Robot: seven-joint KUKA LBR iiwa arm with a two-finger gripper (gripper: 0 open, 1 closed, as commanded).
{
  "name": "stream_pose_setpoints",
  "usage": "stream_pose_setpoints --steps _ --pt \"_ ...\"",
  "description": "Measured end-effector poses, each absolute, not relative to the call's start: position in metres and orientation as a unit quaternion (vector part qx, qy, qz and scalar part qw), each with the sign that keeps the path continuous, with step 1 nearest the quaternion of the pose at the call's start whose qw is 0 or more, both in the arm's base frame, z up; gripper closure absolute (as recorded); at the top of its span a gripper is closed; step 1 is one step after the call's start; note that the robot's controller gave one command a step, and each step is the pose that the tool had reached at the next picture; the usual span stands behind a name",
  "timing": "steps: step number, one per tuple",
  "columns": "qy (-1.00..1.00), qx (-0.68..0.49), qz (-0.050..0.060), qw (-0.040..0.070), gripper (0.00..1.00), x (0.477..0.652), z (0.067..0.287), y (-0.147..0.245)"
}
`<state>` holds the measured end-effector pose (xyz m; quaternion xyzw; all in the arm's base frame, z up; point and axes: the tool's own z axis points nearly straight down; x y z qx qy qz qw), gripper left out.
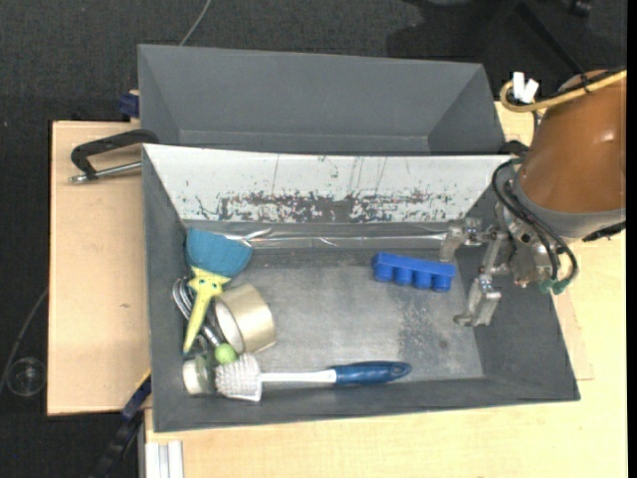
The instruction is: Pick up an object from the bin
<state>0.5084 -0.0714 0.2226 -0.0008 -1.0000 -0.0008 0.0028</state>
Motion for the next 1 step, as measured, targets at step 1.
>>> stream_pose_setpoints --steps 1 --pt "-1.000 0.000 0.000 -0.002 0.00 0.5101 0.2270 -0.0711"
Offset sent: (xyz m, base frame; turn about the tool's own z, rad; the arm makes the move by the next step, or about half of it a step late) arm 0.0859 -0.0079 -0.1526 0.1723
